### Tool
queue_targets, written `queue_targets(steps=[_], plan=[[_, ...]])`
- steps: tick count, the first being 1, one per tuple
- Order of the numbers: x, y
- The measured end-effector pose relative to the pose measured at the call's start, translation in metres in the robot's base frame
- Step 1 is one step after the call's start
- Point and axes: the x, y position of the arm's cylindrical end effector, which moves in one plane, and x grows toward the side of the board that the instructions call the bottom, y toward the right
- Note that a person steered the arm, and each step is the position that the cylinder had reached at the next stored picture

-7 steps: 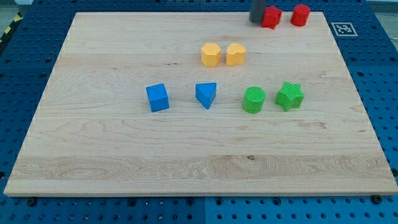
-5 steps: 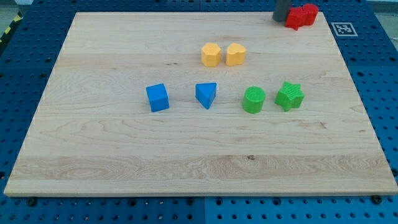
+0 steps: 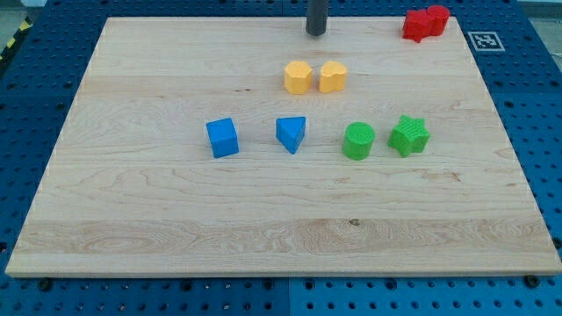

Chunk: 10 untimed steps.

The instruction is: Push the green star to the center right side of the board

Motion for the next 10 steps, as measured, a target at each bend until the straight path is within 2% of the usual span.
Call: queue_targets(steps=[2, 3, 4, 5, 6, 7, 10], plan=[[0.000, 0.017], [0.003, 0.057], [0.027, 0.109], [0.075, 0.147], [0.137, 0.167], [0.171, 0.174], [0.180, 0.174]])
